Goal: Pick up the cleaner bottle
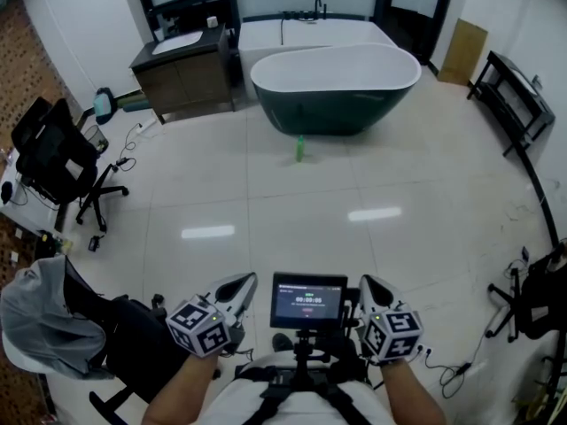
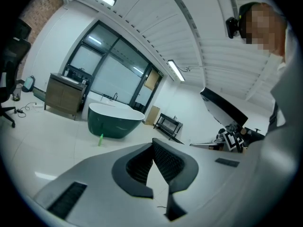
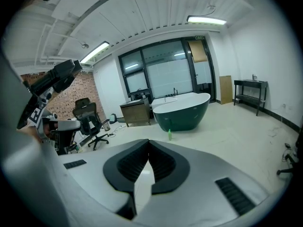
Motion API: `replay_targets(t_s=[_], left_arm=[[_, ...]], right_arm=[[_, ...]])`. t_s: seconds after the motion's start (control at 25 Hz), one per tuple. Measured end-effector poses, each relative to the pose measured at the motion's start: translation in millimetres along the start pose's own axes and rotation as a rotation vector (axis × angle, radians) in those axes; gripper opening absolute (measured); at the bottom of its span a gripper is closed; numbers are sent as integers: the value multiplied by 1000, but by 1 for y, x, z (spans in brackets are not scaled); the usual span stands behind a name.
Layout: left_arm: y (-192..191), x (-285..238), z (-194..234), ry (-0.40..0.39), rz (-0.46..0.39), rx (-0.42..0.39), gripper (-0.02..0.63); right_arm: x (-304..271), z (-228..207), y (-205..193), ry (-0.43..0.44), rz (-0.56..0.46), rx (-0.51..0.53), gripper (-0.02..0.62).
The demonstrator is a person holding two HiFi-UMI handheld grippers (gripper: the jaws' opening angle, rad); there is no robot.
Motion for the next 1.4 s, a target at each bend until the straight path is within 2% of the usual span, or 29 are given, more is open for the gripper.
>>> replay_targets(t_s=[0.52, 0.88, 1.12, 1.4], left_arm=[[25, -79, -8, 26, 10, -3, 0], [44, -143, -19, 89, -8, 11, 0], [56, -166, -16, 144, -34, 22, 0], [66, -185, -14, 163, -42, 29, 0]], right_arm=[[-48, -72, 38, 39, 9, 1, 9], [-76, -131, 71, 90, 20, 47, 9], [-94, -160, 87, 118, 20, 66, 9], [-112, -176, 100, 139, 33, 84, 9]])
Point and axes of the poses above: the fingertips, and each gripper's own axes: x backward along the fingers, z to its left, y out of its top, the point moved 9 cm from there along x, backward along the fingers, and after that the axes turned 4 degrees about x, right-handed, at the moved point
